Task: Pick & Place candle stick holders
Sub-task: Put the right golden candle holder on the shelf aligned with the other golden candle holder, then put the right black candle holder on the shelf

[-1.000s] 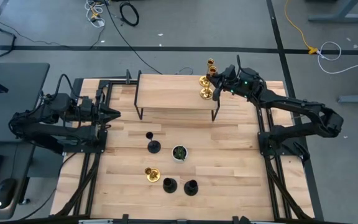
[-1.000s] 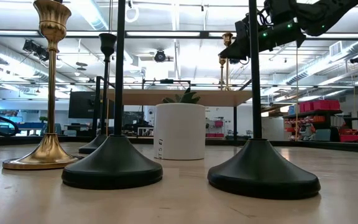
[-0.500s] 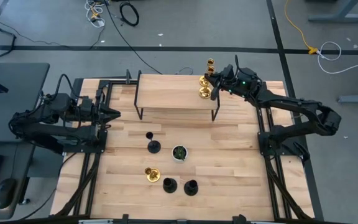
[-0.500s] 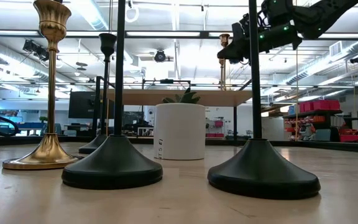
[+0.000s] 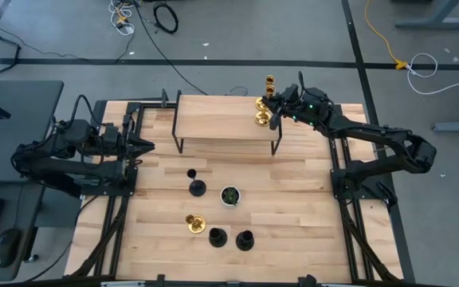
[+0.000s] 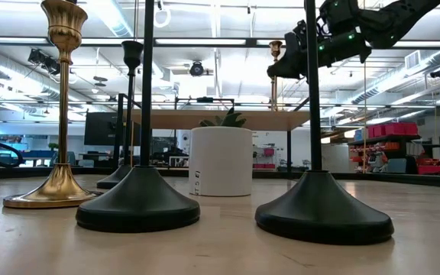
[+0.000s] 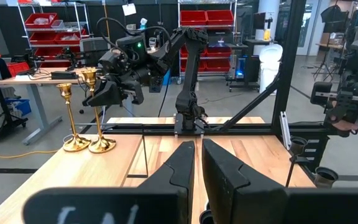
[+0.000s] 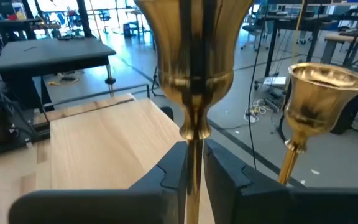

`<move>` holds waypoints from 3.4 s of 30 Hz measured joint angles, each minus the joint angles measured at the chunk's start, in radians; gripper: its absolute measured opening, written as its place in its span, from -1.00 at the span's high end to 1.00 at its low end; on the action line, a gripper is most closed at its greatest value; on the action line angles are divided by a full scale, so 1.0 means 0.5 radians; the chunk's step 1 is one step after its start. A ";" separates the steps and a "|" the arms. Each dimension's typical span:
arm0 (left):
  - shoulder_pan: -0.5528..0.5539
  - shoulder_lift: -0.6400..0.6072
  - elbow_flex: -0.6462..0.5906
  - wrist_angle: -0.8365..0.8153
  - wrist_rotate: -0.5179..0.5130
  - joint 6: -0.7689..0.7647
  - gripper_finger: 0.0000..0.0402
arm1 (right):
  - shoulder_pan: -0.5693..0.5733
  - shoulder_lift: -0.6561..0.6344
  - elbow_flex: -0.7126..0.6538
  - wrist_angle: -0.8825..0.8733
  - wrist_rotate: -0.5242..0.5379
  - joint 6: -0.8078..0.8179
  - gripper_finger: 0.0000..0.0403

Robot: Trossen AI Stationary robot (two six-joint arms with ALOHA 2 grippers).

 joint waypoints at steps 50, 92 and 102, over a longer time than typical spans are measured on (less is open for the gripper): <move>0.000 0.000 0.000 0.000 0.001 -0.003 0.83 | -0.001 -0.119 0.000 -0.229 -0.052 -0.067 -0.15; 0.000 0.000 0.000 0.000 0.001 -0.055 0.83 | 1.546 -0.613 -0.001 -1.063 -0.055 0.219 -0.16; 0.000 0.000 0.000 0.000 0.001 -0.056 0.83 | 1.959 -0.387 -0.002 -0.914 0.187 0.383 -0.16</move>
